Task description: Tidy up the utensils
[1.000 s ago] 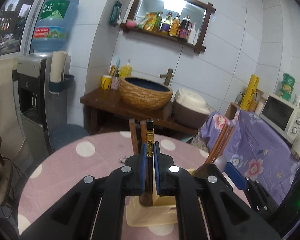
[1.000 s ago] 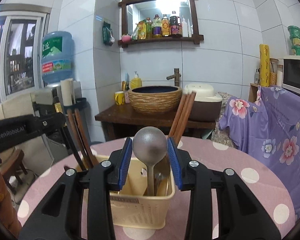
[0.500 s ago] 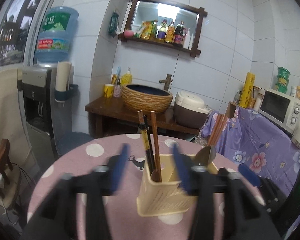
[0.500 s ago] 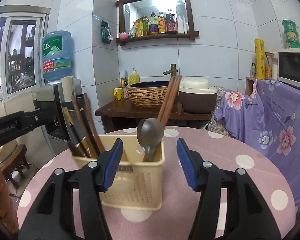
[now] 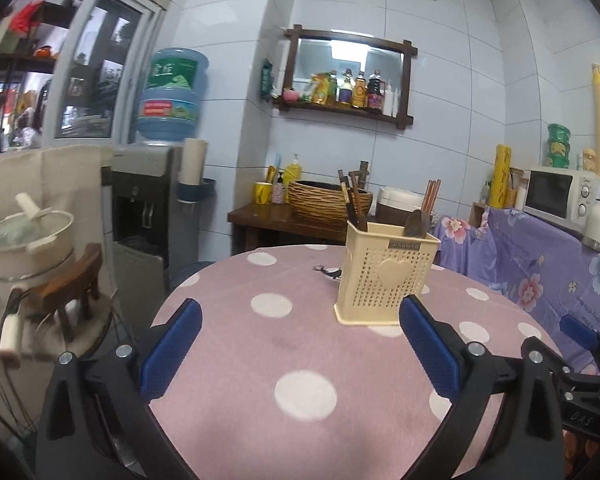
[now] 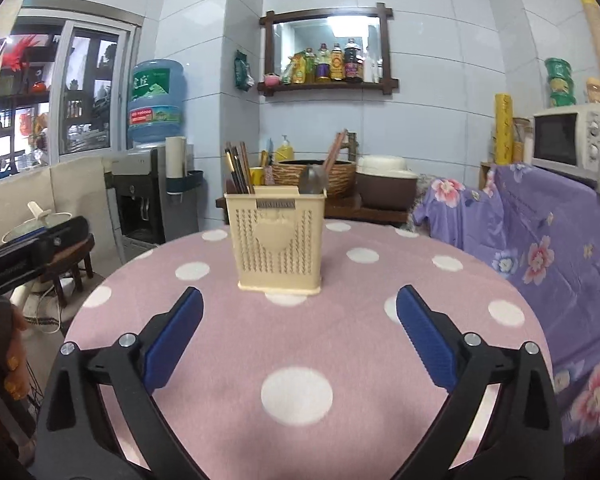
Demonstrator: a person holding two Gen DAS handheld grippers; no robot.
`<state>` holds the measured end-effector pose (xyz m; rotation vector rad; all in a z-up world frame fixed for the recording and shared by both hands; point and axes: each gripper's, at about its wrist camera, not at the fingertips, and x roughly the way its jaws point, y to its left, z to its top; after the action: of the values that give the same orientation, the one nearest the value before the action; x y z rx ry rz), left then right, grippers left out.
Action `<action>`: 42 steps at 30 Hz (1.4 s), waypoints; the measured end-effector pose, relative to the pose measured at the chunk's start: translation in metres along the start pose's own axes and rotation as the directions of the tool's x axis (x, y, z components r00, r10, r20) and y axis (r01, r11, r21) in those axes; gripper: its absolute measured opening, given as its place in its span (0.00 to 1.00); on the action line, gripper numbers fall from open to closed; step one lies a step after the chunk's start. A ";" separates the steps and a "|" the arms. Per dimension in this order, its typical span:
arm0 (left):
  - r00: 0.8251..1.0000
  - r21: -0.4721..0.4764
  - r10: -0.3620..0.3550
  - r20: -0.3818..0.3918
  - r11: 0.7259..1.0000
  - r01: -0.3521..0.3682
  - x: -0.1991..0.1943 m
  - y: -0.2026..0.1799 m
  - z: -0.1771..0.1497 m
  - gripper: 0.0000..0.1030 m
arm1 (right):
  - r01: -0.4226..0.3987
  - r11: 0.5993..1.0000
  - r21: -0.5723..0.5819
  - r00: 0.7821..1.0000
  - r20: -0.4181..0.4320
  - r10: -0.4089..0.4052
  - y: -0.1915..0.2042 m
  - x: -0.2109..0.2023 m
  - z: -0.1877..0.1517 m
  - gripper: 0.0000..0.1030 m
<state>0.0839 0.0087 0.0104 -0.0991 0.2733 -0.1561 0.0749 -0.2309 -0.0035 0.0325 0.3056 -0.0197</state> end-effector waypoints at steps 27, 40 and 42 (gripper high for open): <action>0.998 0.048 0.020 0.067 0.999 -0.024 -0.075 -0.018 -0.031 0.95 | 0.060 0.998 -0.022 0.992 0.111 -0.057 0.016 -0.095 -0.032 0.94; 0.997 0.059 0.027 0.078 0.998 -0.031 -0.076 -0.020 -0.031 0.95 | 0.053 0.998 -0.024 0.993 0.110 -0.050 0.017 -0.095 -0.032 0.94; 0.997 0.058 0.026 0.076 0.998 -0.030 -0.076 -0.020 -0.031 0.95 | 0.053 0.998 -0.023 0.993 0.109 -0.050 0.016 -0.095 -0.032 0.95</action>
<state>0.0000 -0.0002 0.0030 -0.0423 0.1946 -0.1324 -0.0245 -0.2119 -0.0054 -0.0026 0.1978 -0.0687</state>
